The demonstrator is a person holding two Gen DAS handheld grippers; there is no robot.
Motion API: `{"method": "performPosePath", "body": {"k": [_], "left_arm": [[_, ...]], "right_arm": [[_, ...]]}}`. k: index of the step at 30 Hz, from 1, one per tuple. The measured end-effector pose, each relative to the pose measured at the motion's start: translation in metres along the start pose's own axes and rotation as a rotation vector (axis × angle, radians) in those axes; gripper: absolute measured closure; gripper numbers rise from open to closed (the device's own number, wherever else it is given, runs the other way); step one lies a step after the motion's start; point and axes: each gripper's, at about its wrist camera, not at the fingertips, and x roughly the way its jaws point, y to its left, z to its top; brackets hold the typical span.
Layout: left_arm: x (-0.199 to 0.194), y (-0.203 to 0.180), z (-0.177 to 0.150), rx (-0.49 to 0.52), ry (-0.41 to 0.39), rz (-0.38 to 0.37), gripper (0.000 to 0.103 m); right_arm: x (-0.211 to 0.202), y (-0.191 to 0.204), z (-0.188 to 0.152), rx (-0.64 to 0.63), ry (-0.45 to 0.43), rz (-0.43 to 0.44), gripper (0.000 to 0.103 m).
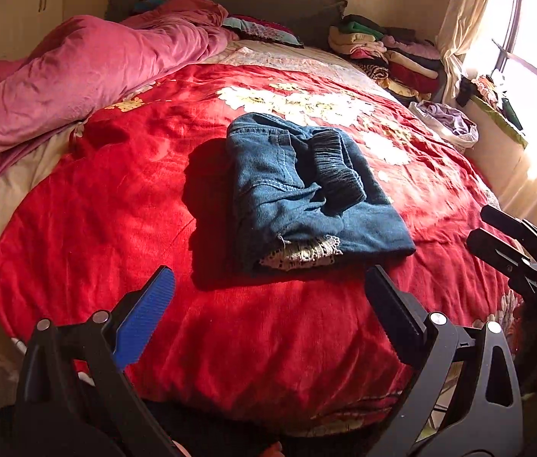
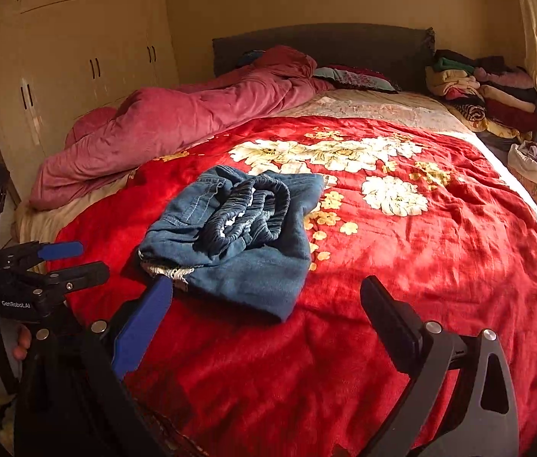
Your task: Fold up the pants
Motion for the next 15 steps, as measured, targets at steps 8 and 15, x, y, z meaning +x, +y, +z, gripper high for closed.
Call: {"method": "performPosePath", "body": {"k": [8, 15], "left_arm": [[0.007, 0.003, -0.024, -0.009, 0.038, 0.003, 0.01], [0.014, 0.013, -0.029, -0.04, 0.055, 0.008, 0.01]], "right_arm": [[0.005, -0.007, -0.028, 0.023, 0.046, -0.028, 0.005], [0.013, -0.011, -0.042, 0.039, 0.065, -0.055, 0.005]]}}
